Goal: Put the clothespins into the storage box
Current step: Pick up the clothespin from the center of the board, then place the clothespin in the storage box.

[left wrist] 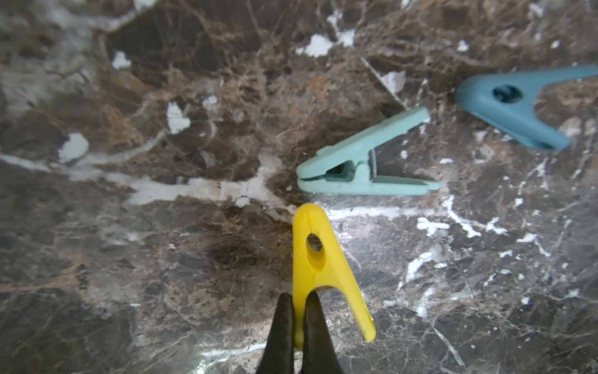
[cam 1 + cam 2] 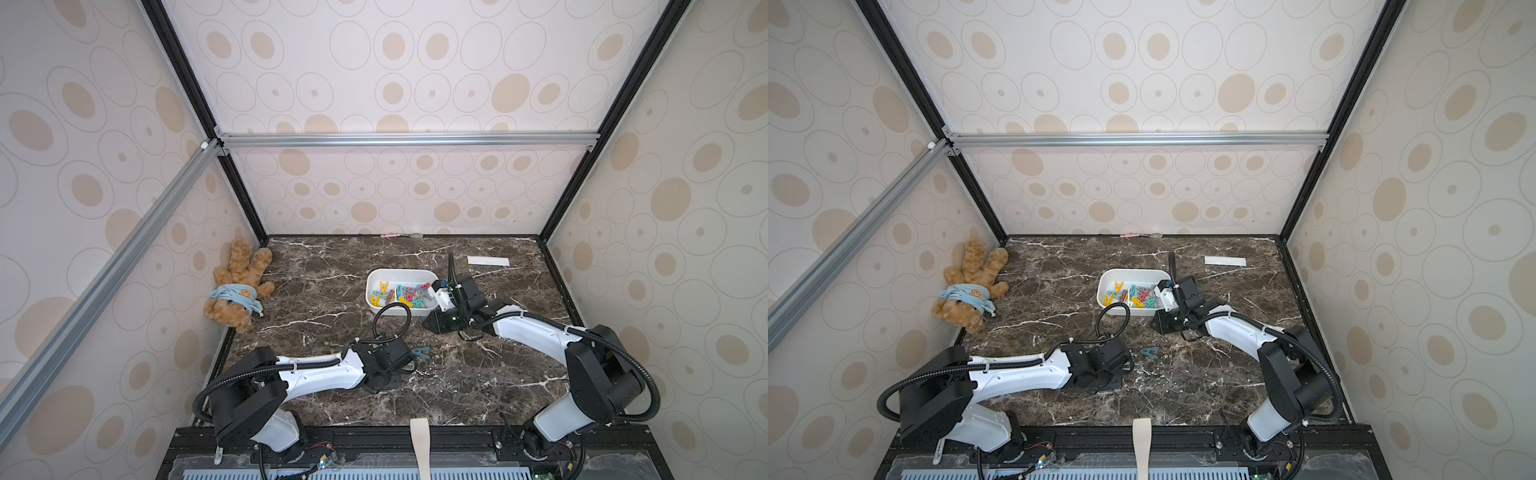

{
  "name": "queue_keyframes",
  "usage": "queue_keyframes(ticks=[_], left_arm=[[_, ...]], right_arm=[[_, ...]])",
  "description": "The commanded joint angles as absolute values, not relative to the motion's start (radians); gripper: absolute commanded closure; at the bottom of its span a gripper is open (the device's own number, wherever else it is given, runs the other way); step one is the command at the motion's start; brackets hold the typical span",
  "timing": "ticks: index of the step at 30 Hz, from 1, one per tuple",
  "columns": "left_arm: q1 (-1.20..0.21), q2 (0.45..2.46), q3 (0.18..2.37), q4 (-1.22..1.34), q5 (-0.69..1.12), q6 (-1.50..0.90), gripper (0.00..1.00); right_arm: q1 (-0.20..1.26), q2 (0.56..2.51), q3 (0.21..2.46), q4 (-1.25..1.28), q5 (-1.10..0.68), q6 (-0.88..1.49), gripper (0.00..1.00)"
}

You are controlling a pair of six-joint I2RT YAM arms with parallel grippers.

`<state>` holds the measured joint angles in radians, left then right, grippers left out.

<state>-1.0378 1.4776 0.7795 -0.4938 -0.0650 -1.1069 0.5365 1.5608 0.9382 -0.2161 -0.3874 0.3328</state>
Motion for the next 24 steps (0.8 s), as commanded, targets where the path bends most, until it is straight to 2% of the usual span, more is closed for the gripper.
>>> queue_keyframes(ticks=[1, 6, 10, 17, 24], left_arm=[[-1.001, 1.429, 0.840, -0.570, -0.114, -0.992, 1.00], [-0.852, 1.374, 0.927, -0.557, -0.062, -0.811, 1.00], [-0.729, 1.426, 1.054, -0.539, -0.023, -0.647, 1.00], [-0.615, 1.684, 1.276, -0.417, 0.085, -0.476, 1.00], [-0.602, 1.936, 1.513, -0.408, 0.136, -0.401, 1.00]], right_arm=[[0.538, 1.510, 0.931, -0.236, -0.366, 0.351, 0.77], [0.537, 1.460, 0.928, -0.271, -0.329, 0.372, 0.77], [0.537, 1.416, 0.916, -0.306, -0.302, 0.386, 0.77], [0.538, 1.346, 0.901, -0.392, -0.272, 0.412, 0.77], [0.548, 1.266, 0.874, -0.442, -0.233, 0.440, 0.77]])
